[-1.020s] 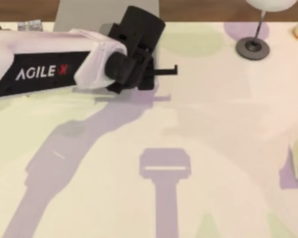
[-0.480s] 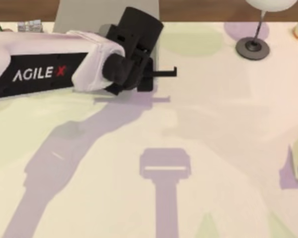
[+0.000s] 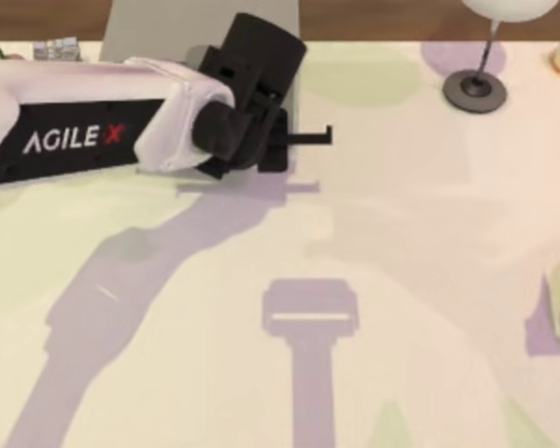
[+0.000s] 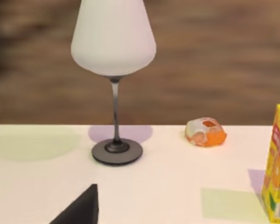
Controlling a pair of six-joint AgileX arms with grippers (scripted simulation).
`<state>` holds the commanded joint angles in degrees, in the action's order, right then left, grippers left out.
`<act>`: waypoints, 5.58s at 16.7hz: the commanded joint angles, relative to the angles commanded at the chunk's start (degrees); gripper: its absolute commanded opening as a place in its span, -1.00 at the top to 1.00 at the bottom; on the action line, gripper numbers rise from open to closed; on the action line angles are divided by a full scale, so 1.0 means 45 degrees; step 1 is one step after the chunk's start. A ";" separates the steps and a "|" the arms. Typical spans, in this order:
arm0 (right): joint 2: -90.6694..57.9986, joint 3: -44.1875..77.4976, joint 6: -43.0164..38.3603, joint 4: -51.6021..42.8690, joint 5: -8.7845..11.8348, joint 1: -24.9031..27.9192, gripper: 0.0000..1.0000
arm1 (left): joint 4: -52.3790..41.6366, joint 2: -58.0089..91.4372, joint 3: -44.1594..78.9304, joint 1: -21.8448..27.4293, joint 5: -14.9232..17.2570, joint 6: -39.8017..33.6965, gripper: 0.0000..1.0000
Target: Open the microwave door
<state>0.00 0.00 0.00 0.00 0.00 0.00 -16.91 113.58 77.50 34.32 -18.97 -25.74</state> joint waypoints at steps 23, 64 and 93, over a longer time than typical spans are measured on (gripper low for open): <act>0.0000 0.0000 0.0000 0.0000 0.0000 0.0000 -1.00 | 0.0478 -0.0527 -0.0792 -0.0110 0.0506 0.0702 1.00; 0.0000 0.0000 0.0000 0.0000 0.0000 0.0000 -1.00 | 0.0888 -0.1022 -0.1515 -0.0243 0.1026 0.1391 1.00; 0.0000 0.0000 0.0000 0.0000 0.0000 0.0000 -1.00 | 0.1265 -0.1533 -0.2237 -0.0416 0.1612 0.2136 1.00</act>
<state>0.00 0.00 0.00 0.00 0.00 0.00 -11.22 106.69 67.44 32.45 -11.72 -16.13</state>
